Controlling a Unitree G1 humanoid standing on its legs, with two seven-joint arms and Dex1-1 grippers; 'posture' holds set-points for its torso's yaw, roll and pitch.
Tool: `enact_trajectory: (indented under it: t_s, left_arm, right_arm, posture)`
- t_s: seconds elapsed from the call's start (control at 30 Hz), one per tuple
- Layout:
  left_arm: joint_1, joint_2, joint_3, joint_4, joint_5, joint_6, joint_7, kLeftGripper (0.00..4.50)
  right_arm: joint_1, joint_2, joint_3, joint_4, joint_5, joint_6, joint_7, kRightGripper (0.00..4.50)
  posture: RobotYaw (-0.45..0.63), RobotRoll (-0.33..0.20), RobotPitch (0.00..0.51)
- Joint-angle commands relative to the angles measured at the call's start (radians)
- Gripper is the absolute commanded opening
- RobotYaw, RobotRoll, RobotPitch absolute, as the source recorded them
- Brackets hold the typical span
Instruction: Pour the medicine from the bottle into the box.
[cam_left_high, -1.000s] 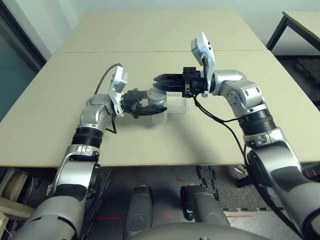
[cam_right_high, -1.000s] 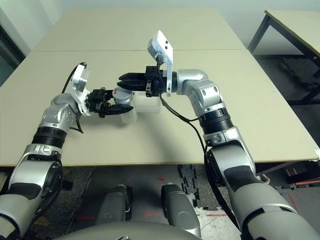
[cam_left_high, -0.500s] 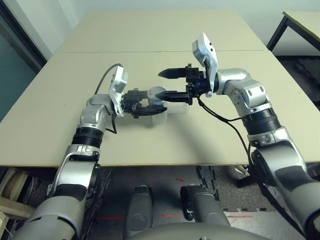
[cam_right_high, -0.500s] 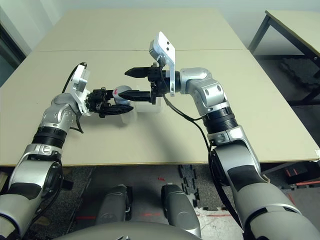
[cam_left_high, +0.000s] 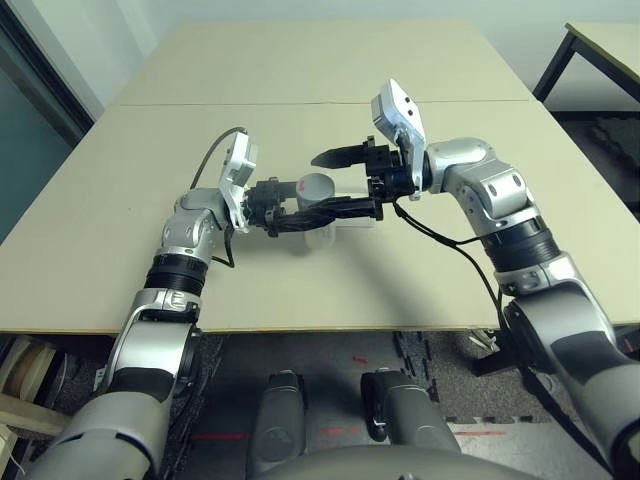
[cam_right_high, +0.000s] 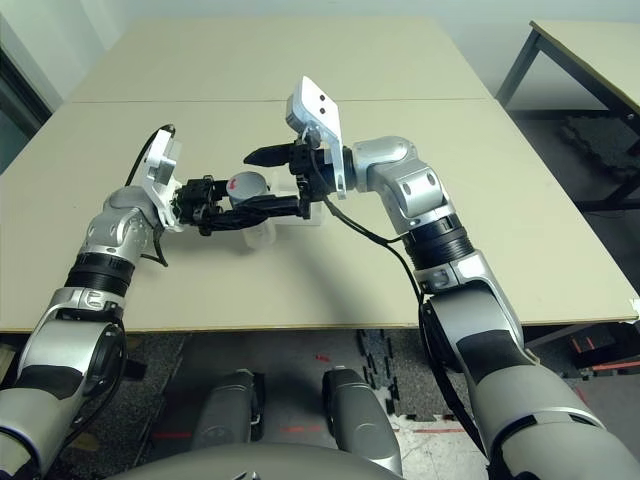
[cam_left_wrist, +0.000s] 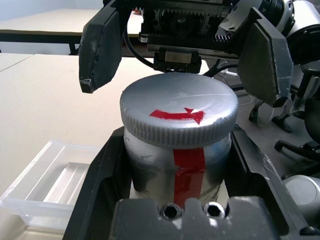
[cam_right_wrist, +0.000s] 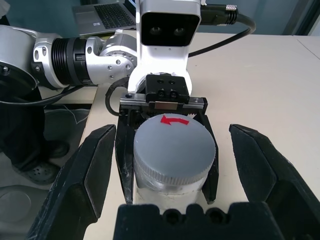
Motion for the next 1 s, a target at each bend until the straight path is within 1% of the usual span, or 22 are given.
enact_trajectory:
  t_s: [0.03, 0.33, 0.43, 0.57, 0.87, 1.0]
  left_arm:
    - [-0.015, -0.003, -0.006, -0.003, 0.009, -0.005, -0.005, 2.72]
    - [-0.016, -0.004, -0.003, -0.003, 0.007, -0.004, -0.003, 2.72]
    - [-0.017, -0.004, -0.002, -0.003, 0.006, -0.004, -0.003, 2.72]
    - [-0.017, -0.004, -0.002, -0.003, 0.006, -0.005, -0.003, 2.72]
    - [-0.021, -0.004, -0.003, 0.010, 0.009, -0.011, -0.004, 2.72]
    - [-0.023, -0.005, -0.003, 0.016, 0.012, -0.015, -0.005, 2.72]
  right_arm:
    - [0.010, 0.001, 0.017, -0.008, -0.016, -0.012, 0.001, 4.50]
    - [0.011, 0.006, 0.018, 0.007, -0.029, -0.020, 0.003, 4.50]
    - [0.009, 0.008, 0.016, 0.013, -0.031, -0.018, 0.004, 3.99]
    - [0.009, 0.009, 0.015, 0.018, -0.033, -0.018, 0.005, 2.60]
    - [0.012, 0.018, -0.008, 0.015, -0.013, 0.001, -0.007, 2.57]
    - [0.009, 0.033, -0.044, 0.014, 0.017, 0.018, -0.027, 2.57]
  posture:
    - [-0.05, 0.000, 0.094]
    - [-0.05, 0.000, 0.092]
    - [-0.05, 0.000, 0.091]
    - [-0.05, 0.000, 0.089]
    - [-0.06, 0.000, 0.089]
    - [-0.06, 0.000, 0.090]
